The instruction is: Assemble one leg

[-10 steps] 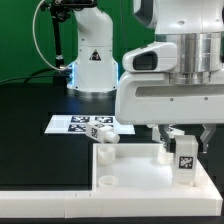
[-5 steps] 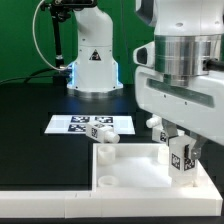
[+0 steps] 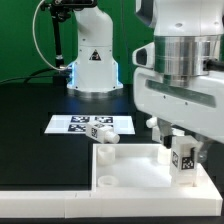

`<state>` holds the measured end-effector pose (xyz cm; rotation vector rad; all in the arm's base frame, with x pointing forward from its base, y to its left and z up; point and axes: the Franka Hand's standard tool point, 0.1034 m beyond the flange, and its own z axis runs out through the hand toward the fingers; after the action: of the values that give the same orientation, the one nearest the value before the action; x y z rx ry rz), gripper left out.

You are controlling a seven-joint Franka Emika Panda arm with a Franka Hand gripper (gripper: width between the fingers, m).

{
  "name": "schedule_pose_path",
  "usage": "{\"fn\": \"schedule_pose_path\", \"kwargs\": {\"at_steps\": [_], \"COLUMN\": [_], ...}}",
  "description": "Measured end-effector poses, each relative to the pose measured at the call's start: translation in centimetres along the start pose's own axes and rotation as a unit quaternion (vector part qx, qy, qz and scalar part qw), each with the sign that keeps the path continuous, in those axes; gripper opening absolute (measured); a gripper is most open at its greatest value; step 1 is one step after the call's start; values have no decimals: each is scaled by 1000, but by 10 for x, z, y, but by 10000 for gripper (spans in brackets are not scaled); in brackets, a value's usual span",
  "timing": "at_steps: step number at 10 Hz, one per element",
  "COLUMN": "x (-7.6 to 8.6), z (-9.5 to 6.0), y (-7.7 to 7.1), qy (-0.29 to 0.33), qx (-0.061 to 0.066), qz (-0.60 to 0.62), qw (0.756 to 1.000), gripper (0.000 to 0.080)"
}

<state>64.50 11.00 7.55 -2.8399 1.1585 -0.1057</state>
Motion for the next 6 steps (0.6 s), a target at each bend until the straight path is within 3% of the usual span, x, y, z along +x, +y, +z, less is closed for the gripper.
{"fn": "schedule_pose_path", "kwargs": {"at_steps": [1,5,6], "x": [-4,-8,-8], "z": [1,-1,0], "y": [-3,-5,-4], "qy": [-3,-2,3], "qx": [2,1,-9], "qz": [-76,-218,-355], "qw": [997,976,935], "gripper": [614,649,649]}}
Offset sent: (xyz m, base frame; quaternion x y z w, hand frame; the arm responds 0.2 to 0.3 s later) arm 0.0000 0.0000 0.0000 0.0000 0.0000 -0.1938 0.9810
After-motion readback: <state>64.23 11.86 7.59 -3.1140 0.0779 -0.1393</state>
